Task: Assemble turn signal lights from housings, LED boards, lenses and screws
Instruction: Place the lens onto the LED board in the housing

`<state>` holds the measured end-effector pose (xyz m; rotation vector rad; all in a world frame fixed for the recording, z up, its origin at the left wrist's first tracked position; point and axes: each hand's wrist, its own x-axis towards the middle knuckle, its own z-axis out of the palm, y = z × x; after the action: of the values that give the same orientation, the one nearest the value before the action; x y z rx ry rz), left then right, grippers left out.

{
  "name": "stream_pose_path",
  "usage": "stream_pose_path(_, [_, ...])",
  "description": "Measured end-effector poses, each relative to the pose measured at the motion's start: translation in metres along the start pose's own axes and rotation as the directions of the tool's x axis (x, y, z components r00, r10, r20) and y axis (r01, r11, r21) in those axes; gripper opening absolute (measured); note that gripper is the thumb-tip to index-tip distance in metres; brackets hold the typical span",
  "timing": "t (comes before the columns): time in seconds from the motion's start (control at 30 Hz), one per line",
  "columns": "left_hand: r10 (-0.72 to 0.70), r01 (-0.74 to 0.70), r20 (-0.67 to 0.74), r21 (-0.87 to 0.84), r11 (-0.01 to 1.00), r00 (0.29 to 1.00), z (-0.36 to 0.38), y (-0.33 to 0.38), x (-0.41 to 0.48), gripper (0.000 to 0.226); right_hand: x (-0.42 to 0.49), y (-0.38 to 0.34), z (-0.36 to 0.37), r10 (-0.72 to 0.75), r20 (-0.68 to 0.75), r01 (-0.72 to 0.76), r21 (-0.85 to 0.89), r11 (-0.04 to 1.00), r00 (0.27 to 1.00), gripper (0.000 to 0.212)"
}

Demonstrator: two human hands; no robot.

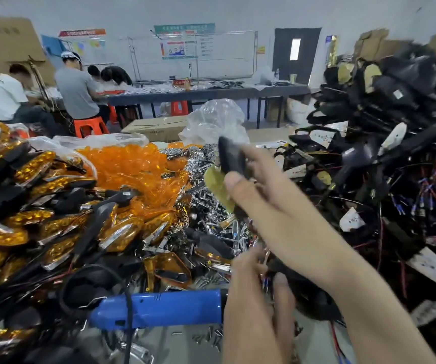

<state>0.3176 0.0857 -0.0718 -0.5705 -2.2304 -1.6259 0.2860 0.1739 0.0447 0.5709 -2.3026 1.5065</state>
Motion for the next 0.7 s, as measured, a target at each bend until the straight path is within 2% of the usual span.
stream_pose_path(0.07, [-0.146, 0.124, -0.083, -0.228, 0.966, 0.986, -0.008, 0.004, 0.01, 0.032, 0.001, 0.013, 0.006, 0.083, 0.062, -0.08, -0.036, 0.996, 0.995, 0.034])
stream_pose_path(0.13, [-0.239, 0.185, -0.091, -0.396, 0.9, 0.967, -0.016, 0.004, 0.021, 0.041, 0.002, 0.024, 0.013, 0.116, 0.134, -0.106, -0.079, 0.991, 0.984, 0.035])
stream_pose_path(0.2, [-0.288, 0.221, -0.085, -0.45, 0.865, 0.954, -0.021, -0.003, 0.028, 0.05, 0.002, 0.034, 0.019, 0.142, 0.2, -0.135, -0.047, 0.99, 0.97, 0.034])
stream_pose_path(0.27, [-0.343, 0.263, -0.092, -0.469, 0.843, 0.935, -0.022, -0.011, 0.031, 0.042, 0.002, 0.044, 0.021, 0.188, 0.225, -0.187, -0.029, 0.982, 0.956, 0.036])
stream_pose_path(0.37, [-0.463, 0.316, -0.069, -0.642, 0.698, 0.884, -0.024, -0.014, 0.034, 0.023, 0.0, 0.062, 0.016, 0.293, 0.153, -0.281, -0.097, 0.955, 0.944, 0.037])
stream_pose_path(0.47, [-0.513, 0.277, -0.081, -0.765, 0.582, 0.855, -0.03, -0.013, 0.039, 0.041, -0.004, 0.073, 0.003, 0.338, 0.067, -0.312, -0.252, 0.916, 0.939, 0.042])
stream_pose_path(0.6, [-0.507, 0.251, -0.062, -0.814, 0.524, 0.859, -0.032, -0.015, 0.039, 0.046, -0.008, 0.081, -0.008, 0.379, 0.014, -0.365, -0.239, 0.9, 0.925, 0.036])
stream_pose_path(0.7, [-0.482, 0.229, -0.071, -0.814, 0.534, 0.873, -0.034, -0.015, 0.038, 0.043, -0.008, 0.086, -0.015, 0.394, 0.011, -0.379, -0.248, 0.892, 0.919, 0.036])
